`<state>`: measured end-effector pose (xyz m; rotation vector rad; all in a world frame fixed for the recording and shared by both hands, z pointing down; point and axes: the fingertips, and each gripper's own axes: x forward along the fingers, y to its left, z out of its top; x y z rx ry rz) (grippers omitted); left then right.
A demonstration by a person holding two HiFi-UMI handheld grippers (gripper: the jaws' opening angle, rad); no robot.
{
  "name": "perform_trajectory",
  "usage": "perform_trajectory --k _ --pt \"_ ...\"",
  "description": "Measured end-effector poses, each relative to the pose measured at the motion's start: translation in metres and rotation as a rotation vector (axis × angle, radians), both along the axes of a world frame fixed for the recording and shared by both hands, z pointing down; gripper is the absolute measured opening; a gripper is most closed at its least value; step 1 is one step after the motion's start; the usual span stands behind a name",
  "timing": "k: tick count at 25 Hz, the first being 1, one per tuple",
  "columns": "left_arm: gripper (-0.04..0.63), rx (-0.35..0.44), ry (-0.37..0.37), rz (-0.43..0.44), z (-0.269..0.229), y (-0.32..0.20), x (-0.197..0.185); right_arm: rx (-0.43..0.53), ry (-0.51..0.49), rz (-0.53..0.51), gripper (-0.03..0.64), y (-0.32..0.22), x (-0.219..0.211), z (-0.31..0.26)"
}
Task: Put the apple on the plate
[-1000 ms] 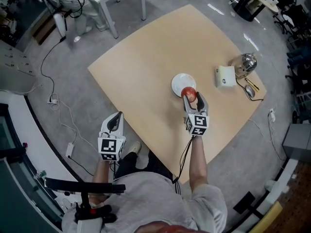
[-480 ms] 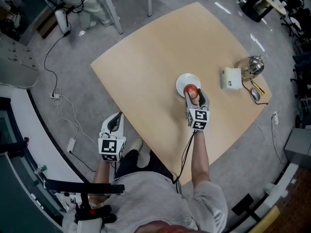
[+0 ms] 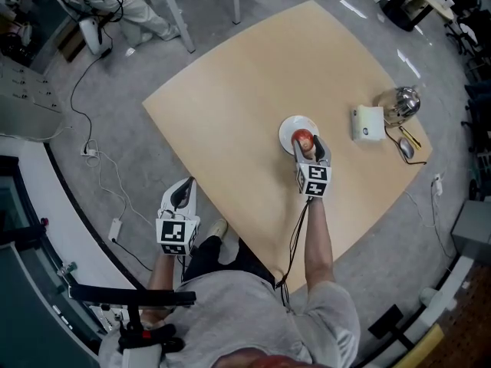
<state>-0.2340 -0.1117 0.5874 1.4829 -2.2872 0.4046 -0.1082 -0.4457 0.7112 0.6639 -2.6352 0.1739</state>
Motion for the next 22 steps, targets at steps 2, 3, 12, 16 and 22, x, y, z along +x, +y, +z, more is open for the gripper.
perform_trajectory --k 2,3,12,16,22 --pt "0.018 -0.004 0.002 -0.001 0.0 0.0 -0.001 -0.006 0.011 0.002 0.273 -0.002 0.0 0.005" --pt "0.018 -0.005 0.002 -0.001 0.0 -0.001 -0.001 -0.009 0.016 0.003 0.273 -0.002 0.0 0.007" --pt "0.018 -0.004 0.011 0.011 0.001 -0.005 0.003 -0.022 0.018 0.002 0.28 -0.006 -0.004 0.011" --pt "0.018 0.001 0.01 0.016 0.001 -0.008 0.002 -0.034 0.025 0.009 0.285 -0.008 -0.005 0.015" --pt "0.018 0.008 0.012 0.016 -0.001 -0.005 0.0 -0.039 0.039 0.017 0.287 -0.01 -0.005 0.011"
